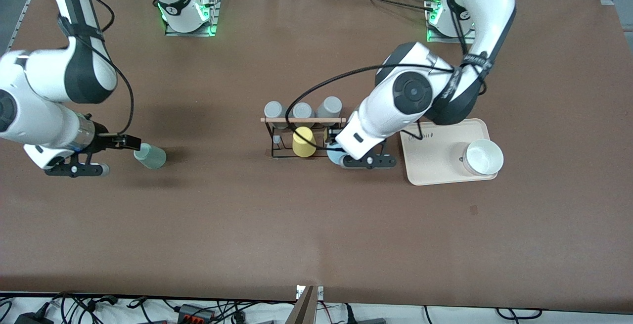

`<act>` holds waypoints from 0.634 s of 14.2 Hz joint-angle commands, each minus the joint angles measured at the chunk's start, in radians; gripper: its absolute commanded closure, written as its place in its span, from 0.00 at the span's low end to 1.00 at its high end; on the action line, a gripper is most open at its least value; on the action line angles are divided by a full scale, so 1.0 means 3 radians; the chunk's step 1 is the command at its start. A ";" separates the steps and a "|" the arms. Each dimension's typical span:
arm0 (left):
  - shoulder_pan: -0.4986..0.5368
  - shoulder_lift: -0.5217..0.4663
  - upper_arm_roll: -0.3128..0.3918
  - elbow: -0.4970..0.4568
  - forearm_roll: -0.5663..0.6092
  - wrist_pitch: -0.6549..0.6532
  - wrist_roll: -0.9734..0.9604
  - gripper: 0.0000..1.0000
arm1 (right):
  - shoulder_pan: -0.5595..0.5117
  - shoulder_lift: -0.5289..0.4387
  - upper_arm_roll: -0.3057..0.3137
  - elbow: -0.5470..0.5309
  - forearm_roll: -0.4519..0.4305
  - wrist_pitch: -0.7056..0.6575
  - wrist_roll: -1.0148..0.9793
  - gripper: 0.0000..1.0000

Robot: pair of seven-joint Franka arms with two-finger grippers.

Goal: Hang scattered cups on rack with three cups
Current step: 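Carry the blue cup to the rack while the right gripper reaches the teal cup, then hang the blue cup on the rack while the right gripper grasps the teal cup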

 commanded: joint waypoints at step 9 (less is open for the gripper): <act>-0.0232 0.0302 0.0038 0.0153 0.0163 -0.0081 -0.0066 0.99 | -0.0169 0.0174 0.0009 -0.0850 -0.0084 0.1212 -0.0365 0.00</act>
